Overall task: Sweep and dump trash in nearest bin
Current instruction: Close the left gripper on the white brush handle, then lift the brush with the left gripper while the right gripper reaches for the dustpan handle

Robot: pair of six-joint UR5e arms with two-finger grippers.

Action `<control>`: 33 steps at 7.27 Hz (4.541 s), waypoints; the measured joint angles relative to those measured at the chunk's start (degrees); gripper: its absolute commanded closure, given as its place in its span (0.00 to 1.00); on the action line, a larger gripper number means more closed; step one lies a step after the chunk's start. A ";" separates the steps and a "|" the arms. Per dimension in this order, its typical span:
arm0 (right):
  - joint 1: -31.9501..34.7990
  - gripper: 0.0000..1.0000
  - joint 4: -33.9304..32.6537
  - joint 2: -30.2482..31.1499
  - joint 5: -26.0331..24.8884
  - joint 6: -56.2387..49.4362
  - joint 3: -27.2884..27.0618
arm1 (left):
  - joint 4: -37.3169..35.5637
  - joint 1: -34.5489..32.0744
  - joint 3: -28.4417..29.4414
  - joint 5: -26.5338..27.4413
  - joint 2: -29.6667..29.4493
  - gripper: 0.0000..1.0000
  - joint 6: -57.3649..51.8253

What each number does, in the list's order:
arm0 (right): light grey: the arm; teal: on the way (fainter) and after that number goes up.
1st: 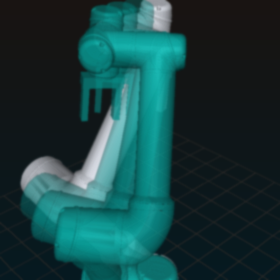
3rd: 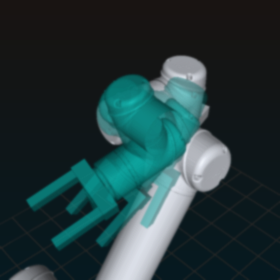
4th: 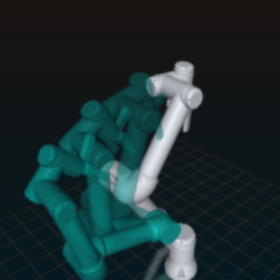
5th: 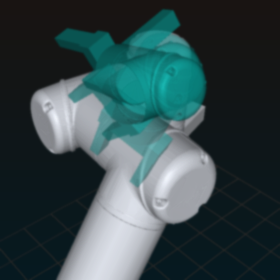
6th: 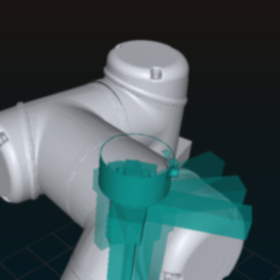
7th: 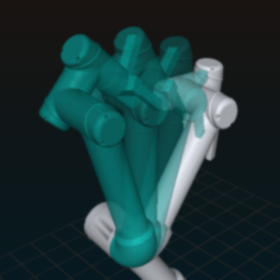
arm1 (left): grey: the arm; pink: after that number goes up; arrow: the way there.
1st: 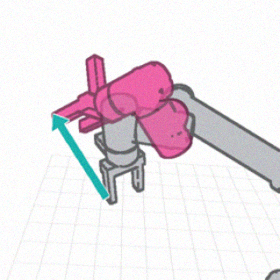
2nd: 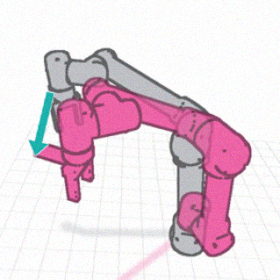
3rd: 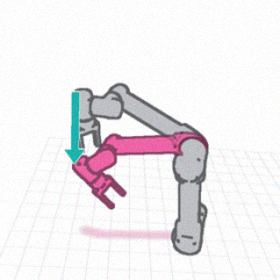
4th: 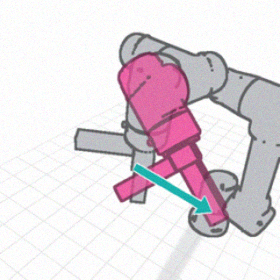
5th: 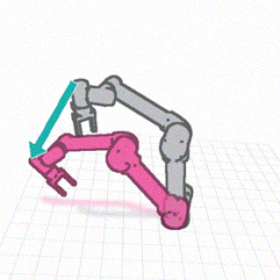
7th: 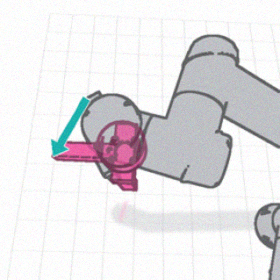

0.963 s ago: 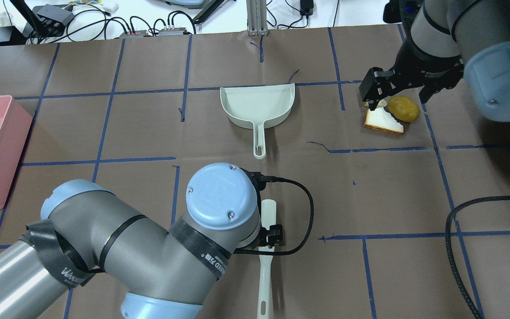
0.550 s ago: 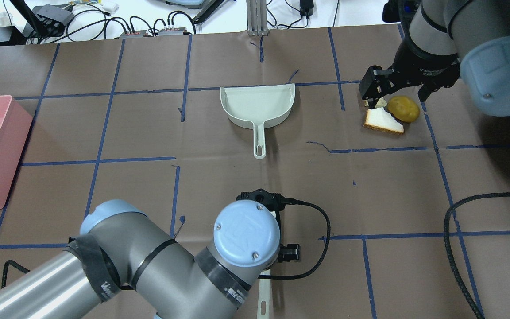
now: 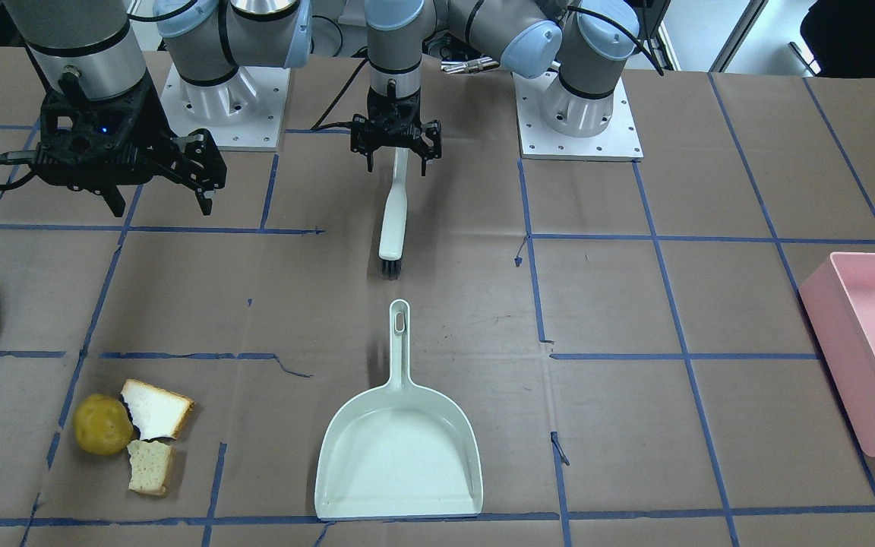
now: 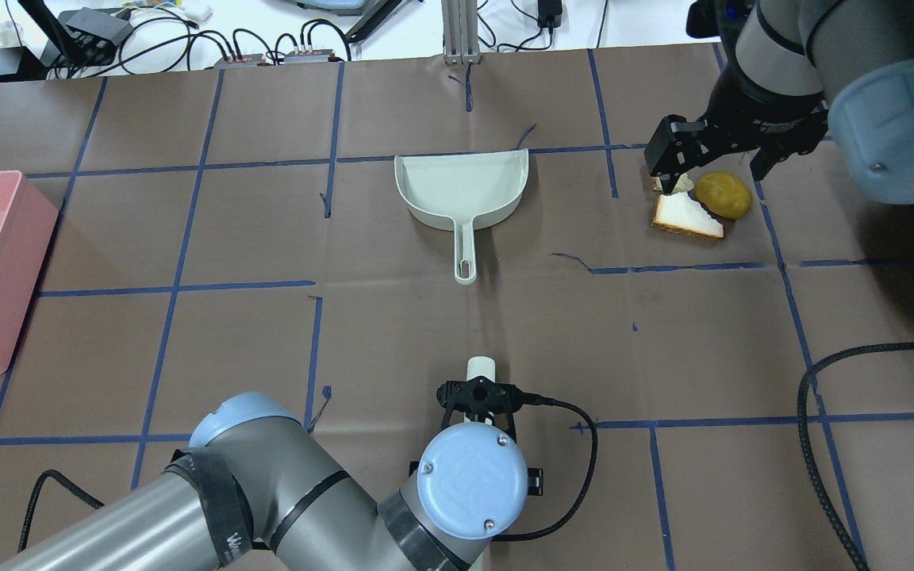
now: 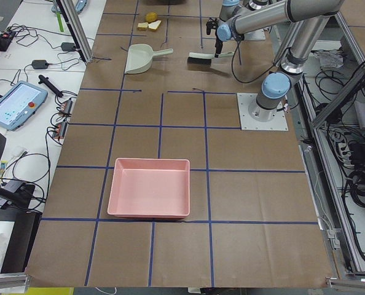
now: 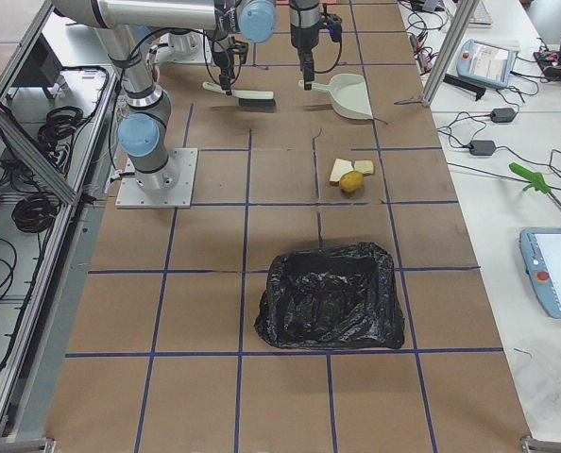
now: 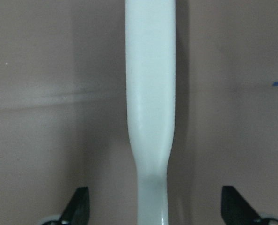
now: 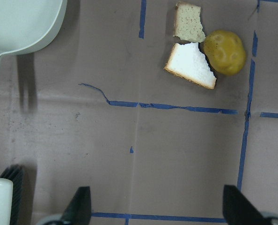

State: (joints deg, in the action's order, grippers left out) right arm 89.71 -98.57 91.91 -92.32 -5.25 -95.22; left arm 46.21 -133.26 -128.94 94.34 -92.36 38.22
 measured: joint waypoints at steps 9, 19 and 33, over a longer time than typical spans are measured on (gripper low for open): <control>0.03 0.00 -2.32 -0.59 0.73 -0.18 0.12 | -5.61 -2.05 -4.04 -0.60 0.58 0.29 3.86; 0.03 0.00 -2.24 -0.34 0.65 -0.11 0.03 | -5.56 -1.60 -4.95 -2.56 1.37 0.88 3.50; 0.14 0.00 -2.73 -0.60 0.76 0.83 -0.02 | 26.48 15.69 12.97 -2.32 9.60 0.91 -9.66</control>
State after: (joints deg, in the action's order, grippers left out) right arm 89.84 -101.30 91.31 -91.56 -4.42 -95.24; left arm 72.69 -117.57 -115.98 92.02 -82.76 28.56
